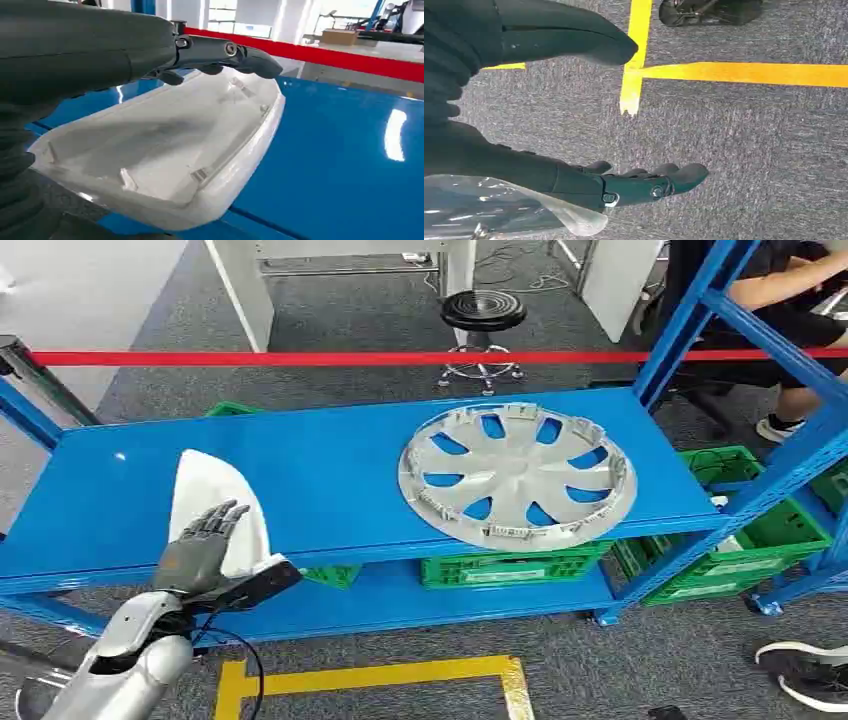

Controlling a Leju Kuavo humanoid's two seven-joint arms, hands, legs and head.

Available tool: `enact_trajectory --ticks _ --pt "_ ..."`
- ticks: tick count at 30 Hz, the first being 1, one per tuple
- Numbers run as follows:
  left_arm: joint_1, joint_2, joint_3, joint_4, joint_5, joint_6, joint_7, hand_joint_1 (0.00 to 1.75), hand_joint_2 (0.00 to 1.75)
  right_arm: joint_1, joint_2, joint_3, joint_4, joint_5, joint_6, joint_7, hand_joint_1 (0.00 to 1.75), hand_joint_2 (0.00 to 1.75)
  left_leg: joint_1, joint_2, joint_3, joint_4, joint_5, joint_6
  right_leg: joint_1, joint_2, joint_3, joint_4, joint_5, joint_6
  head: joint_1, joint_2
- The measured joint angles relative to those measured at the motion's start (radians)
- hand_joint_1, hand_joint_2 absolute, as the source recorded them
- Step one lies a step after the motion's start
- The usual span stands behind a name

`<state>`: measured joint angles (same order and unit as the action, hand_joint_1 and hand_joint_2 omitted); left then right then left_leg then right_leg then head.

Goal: Take the parts from the cabinet and place them on the table.

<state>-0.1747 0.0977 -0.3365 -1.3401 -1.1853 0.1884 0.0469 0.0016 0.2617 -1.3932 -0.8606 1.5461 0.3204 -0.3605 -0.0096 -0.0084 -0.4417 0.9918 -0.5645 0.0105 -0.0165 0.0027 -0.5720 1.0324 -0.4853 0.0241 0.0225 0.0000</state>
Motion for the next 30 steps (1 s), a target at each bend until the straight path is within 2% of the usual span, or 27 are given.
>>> enact_trajectory --ticks 3,4,5,6,7,8,9,18,20,30 --pt "-0.007 0.001 -0.003 0.013 -0.034 0.000 0.043 0.02 1.75 0.000 0.000 0.000 0.001 -0.007 0.000 0.003 0.00 1.75 0.000 0.000 0.000 0.000 0.000 0.000 0.000 0.000 0.000 0.000 0.000 0.000 0.000 0.000" --pt "-0.011 0.000 -0.003 0.017 -0.049 -0.001 0.063 0.09 1.75 0.000 0.000 0.000 0.001 -0.011 0.001 0.005 0.00 1.75 0.000 0.000 0.000 0.000 0.000 0.000 0.000 0.000 0.000 0.000 0.000 0.000 0.000 0.000" --pt "-0.017 0.000 -0.004 0.024 -0.066 -0.007 0.085 0.40 1.75 0.000 0.000 0.000 0.001 -0.014 0.001 0.007 0.00 1.75 0.000 0.000 0.000 0.000 0.000 0.000 0.000 0.000 0.000 0.000 0.000 0.000 0.000 0.000" --pt "-0.023 0.000 -0.004 0.030 -0.077 -0.013 0.101 0.63 1.75 -0.001 0.000 0.000 0.001 -0.016 0.002 0.009 0.00 1.75 0.000 0.000 0.000 0.000 0.000 0.000 0.000 0.000 0.000 0.000 0.000 0.000 0.000 0.000" --pt "-0.030 -0.001 -0.004 0.037 -0.088 -0.021 0.114 0.72 1.75 -0.001 0.000 0.000 0.001 -0.018 0.002 0.012 0.00 1.75 0.000 0.000 0.000 0.000 0.000 0.000 0.000 0.000 0.000 0.000 0.000 0.000 0.000 0.000" --pt "-0.035 -0.001 -0.004 0.043 -0.099 -0.026 0.128 1.61 1.75 -0.001 0.000 0.000 0.001 -0.019 0.002 0.015 0.00 1.75 0.000 0.000 0.000 0.000 0.000 0.000 0.000 0.000 0.000 0.000 0.000 0.000 0.000 0.000" --pt "-0.040 -0.002 -0.004 0.050 -0.110 -0.031 0.140 1.71 1.75 -0.001 0.000 0.000 0.001 -0.020 0.002 0.016 0.00 1.75 0.000 0.000 0.000 0.000 0.000 0.000 0.000 0.000 0.000 0.000 0.000 0.000 0.000 0.000" --pt "-0.050 -0.016 -0.015 0.092 -0.135 -0.046 0.161 1.68 1.75 -0.003 0.000 0.001 0.001 -0.027 0.000 0.026 0.00 1.75 -0.001 -0.001 0.000 0.000 0.000 0.000 -0.001 -0.001 0.000 0.000 0.001 0.001 0.000 0.000" --pt "-0.051 -0.018 -0.016 0.096 -0.136 -0.046 0.161 1.75 1.75 -0.003 0.000 0.001 0.001 -0.030 0.000 0.027 0.00 1.75 -0.001 -0.001 0.000 0.000 0.001 0.001 -0.001 -0.002 0.001 0.000 0.002 0.002 0.000 0.000" --pt "-0.078 -0.034 -0.017 0.110 -0.147 -0.058 0.159 1.75 1.75 -0.001 0.000 0.010 0.004 -0.056 -0.006 0.043 0.00 1.75 -0.002 0.001 0.000 0.000 0.004 0.001 -0.003 0.001 0.000 0.000 0.006 0.003 0.000 0.000"
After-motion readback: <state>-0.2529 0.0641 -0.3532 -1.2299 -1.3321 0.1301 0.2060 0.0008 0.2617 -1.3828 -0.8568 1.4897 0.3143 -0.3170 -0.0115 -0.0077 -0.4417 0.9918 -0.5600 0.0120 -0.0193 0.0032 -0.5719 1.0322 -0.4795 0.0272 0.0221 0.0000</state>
